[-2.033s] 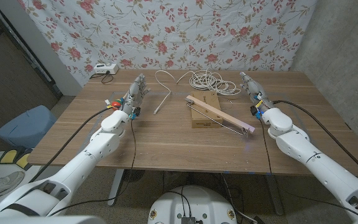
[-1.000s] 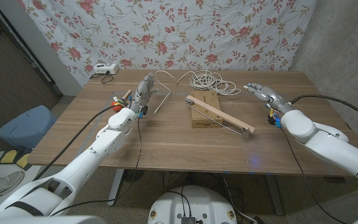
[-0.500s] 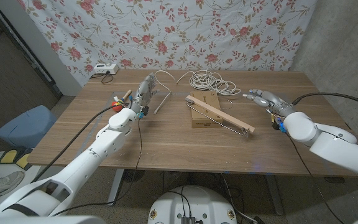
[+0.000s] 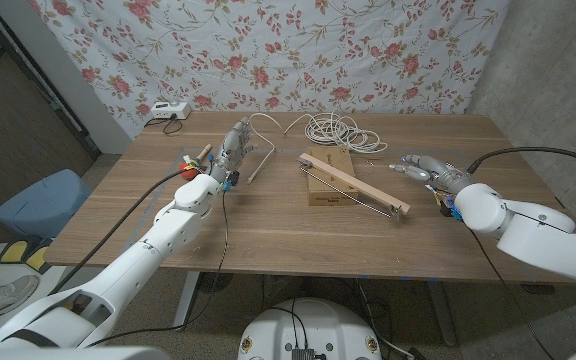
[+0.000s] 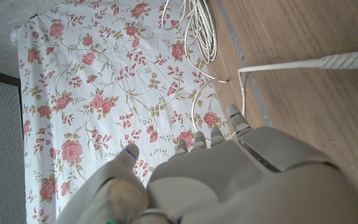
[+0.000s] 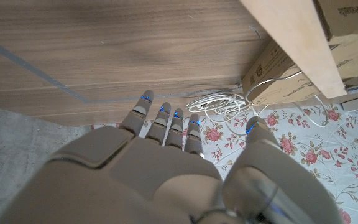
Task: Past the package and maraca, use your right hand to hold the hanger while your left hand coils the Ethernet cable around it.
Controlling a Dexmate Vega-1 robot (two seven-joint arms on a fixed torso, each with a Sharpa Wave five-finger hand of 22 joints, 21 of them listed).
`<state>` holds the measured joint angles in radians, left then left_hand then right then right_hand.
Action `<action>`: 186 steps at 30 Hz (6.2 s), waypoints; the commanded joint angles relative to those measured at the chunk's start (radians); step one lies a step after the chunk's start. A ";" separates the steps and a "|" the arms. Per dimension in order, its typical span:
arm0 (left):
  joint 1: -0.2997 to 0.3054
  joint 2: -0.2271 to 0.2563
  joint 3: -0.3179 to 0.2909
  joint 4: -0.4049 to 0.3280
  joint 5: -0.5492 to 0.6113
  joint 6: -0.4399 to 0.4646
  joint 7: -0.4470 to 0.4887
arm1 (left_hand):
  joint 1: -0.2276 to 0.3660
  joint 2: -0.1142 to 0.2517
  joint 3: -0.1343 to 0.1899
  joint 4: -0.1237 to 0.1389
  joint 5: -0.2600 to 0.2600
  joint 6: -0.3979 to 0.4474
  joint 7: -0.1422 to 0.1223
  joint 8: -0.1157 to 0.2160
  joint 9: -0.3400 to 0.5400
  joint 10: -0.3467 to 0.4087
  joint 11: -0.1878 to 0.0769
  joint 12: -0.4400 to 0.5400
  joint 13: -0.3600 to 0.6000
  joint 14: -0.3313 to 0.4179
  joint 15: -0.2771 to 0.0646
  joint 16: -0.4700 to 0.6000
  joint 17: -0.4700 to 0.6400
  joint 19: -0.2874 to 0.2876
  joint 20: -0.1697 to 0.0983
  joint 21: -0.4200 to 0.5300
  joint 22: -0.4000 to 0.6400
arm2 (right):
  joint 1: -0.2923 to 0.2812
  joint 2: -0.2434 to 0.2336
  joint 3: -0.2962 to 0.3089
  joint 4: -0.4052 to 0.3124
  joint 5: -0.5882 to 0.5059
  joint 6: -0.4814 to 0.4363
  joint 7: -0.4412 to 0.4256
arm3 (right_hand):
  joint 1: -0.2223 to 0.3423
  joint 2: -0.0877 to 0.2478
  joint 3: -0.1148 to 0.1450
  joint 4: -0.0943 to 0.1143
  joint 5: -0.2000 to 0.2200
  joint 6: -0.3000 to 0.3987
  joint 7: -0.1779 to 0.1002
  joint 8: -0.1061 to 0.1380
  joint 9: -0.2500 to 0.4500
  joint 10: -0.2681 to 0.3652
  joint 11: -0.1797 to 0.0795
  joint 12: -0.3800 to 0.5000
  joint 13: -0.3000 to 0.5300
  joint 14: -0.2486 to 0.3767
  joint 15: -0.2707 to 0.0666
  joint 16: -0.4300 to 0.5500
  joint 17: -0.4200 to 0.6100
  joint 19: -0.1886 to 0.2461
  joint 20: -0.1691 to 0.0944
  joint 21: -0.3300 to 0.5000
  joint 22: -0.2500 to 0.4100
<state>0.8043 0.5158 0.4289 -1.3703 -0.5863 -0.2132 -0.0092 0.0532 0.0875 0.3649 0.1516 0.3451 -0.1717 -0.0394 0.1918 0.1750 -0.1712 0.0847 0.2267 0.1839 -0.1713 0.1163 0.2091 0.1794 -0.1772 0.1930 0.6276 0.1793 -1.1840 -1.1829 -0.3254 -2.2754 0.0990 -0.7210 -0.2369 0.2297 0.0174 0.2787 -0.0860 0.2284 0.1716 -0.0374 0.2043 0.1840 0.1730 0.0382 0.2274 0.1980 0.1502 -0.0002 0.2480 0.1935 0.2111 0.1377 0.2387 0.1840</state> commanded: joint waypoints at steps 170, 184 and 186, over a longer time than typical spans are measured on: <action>-0.936 0.092 1.168 -0.310 0.723 1.556 -0.179 | 0.776 -0.106 0.012 -0.317 -0.145 0.794 0.102 0.061 0.026 0.680 -0.097 0.267 0.187 0.670 -0.136 0.431 0.295 0.410 -0.066 0.221 0.090 | -0.046 0.269 -0.076 0.188 -0.463 0.290 -0.269 | 0.682 0.171 0.159 0.228 0.051 0.735 0.047 0.146 0.298 0.893 -0.151 0.846 0.919 0.895 -0.213 1.033 1.041 0.327 -0.239 0.878 0.199; -1.034 0.006 1.366 -0.283 0.888 1.609 -0.328 | 0.798 -0.088 -0.009 -0.305 -0.145 0.807 0.109 0.045 0.027 0.693 -0.103 0.302 0.215 0.674 -0.145 0.468 0.329 0.421 -0.078 0.240 0.092 | -0.086 0.269 -0.036 0.214 -0.445 0.364 -0.305 | 0.679 0.169 0.164 0.226 0.050 0.737 0.045 0.144 0.299 0.892 -0.148 0.851 0.934 0.887 -0.212 1.053 1.041 0.315 -0.240 0.912 0.179; -1.009 -0.008 1.360 -0.256 1.015 1.609 -0.428 | 0.802 -0.074 -0.009 -0.301 -0.146 0.806 0.111 0.042 0.027 0.691 -0.103 0.306 0.220 0.672 -0.144 0.473 0.332 0.421 -0.077 0.244 0.093 | -0.091 0.268 -0.031 0.216 -0.442 0.370 -0.307 | 0.679 0.169 0.164 0.226 0.050 0.739 0.046 0.145 0.298 0.893 -0.149 0.852 0.936 0.887 -0.212 1.056 1.041 0.313 -0.239 0.915 0.176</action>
<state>-0.1706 0.5721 1.6670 -1.6761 0.1666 1.3698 -0.2158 0.8501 -0.0026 0.3563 -0.1542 0.2035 0.6306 0.0662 0.2371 0.1980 0.5122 -0.0198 0.5222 0.3960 0.5023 -0.0216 0.6734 0.5058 0.2356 0.1158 0.8625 0.2674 -1.2469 -0.9129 -0.3855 -2.0746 -0.3586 -0.4014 -0.5228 1.0312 0.0568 0.4348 0.1420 0.2809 0.8574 -0.0337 0.3441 0.4801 1.0614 -0.1124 1.0765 1.1297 1.0390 -0.1718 1.2967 1.2305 0.5305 -0.0464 1.1466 0.3616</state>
